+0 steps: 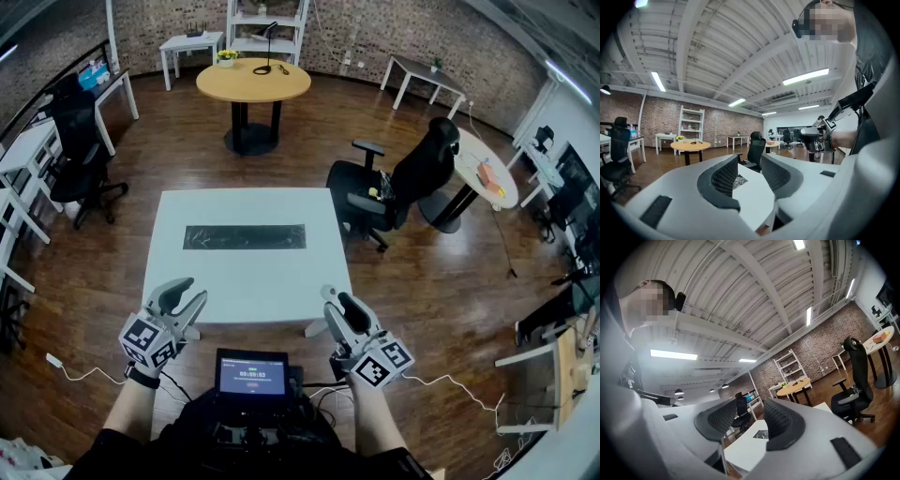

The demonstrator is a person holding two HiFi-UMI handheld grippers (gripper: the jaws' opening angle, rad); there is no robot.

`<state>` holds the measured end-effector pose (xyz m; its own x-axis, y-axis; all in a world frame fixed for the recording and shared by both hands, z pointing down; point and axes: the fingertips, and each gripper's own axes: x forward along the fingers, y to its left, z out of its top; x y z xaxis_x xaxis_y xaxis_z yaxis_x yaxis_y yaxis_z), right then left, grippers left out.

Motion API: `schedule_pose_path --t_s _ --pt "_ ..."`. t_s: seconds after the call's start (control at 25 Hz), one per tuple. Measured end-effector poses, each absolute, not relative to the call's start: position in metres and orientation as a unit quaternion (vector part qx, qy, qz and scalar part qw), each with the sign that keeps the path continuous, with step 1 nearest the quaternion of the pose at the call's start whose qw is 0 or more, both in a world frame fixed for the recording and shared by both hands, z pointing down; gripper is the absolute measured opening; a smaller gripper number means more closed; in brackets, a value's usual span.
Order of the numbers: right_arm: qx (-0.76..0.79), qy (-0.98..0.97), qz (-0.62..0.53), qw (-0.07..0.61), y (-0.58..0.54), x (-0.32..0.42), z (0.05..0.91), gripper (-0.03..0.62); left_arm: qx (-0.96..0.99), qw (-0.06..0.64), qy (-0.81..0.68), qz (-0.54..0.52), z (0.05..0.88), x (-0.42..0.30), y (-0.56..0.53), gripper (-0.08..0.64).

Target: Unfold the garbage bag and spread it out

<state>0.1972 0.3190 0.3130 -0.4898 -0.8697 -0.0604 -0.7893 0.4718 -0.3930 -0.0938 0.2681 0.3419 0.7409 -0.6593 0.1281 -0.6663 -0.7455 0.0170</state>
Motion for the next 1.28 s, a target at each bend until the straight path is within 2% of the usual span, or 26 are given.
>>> schedule_pose_path --t_s 0.88,1.28 --pt "-0.433 0.876 -0.17 0.124 0.294 0.195 0.322 0.202 0.896 0.049 -0.424 0.127 0.38 -0.122 0.261 0.164" --pt "-0.45 0.871 -0.165 0.106 0.257 0.188 0.326 0.202 0.89 0.028 -0.423 0.17 0.403 -0.151 0.195 0.164"
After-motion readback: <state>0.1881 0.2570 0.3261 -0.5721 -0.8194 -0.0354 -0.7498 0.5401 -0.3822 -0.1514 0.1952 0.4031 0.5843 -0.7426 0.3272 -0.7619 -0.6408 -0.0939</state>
